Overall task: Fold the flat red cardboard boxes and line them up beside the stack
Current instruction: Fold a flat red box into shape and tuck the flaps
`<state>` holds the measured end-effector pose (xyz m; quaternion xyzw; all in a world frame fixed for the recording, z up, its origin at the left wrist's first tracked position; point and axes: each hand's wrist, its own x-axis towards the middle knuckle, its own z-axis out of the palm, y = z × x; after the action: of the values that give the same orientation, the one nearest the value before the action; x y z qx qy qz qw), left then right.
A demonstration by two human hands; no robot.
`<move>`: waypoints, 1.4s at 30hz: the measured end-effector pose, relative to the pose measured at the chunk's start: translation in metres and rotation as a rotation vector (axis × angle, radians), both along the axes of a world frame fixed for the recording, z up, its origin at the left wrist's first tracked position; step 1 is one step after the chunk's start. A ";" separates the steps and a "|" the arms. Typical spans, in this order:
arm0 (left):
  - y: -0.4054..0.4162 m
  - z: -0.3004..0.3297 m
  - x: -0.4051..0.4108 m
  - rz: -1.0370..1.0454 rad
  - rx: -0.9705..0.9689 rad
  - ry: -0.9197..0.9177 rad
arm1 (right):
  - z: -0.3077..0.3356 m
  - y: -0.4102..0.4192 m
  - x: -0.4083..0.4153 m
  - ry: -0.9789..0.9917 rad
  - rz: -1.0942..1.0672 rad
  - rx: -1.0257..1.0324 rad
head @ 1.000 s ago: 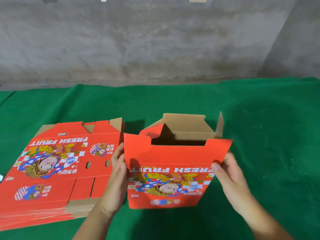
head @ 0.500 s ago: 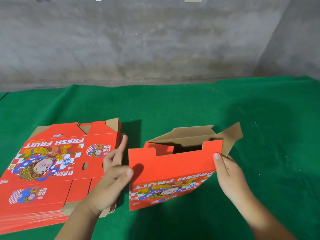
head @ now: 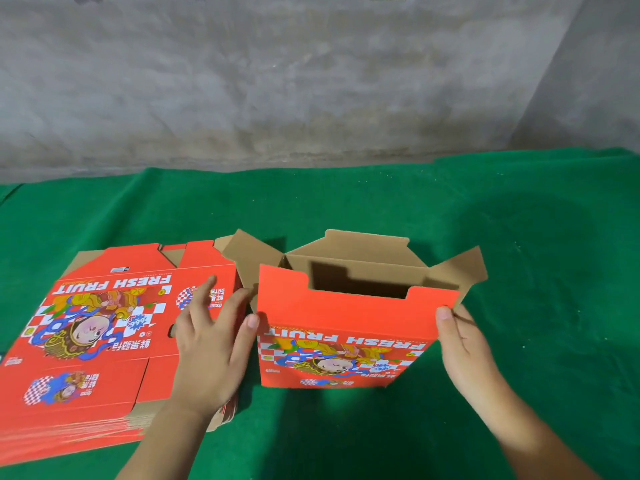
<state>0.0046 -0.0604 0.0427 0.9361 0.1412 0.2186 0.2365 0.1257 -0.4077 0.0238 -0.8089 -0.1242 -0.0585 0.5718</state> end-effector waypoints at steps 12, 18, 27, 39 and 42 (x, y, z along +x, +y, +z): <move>-0.012 -0.007 0.042 -0.112 -0.953 -0.351 | 0.021 0.032 0.009 0.054 -0.064 -0.107; -0.022 -0.017 0.038 -0.189 -0.282 -0.254 | 0.013 0.035 0.001 -0.140 0.131 -0.280; -0.011 -0.010 0.043 -0.198 -0.199 -0.265 | 0.006 0.020 0.005 -0.242 0.315 -0.371; 0.007 0.038 0.095 -0.493 0.120 0.155 | 0.000 0.016 0.001 -0.197 0.322 -0.368; 0.007 0.037 0.113 -0.432 -0.157 0.163 | -0.002 0.018 0.002 -0.194 0.344 -0.377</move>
<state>0.1179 -0.0539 0.0801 0.9378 -0.0273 0.0751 0.3379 0.1279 -0.3901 0.0222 -0.8588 -0.3225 -0.0135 0.3979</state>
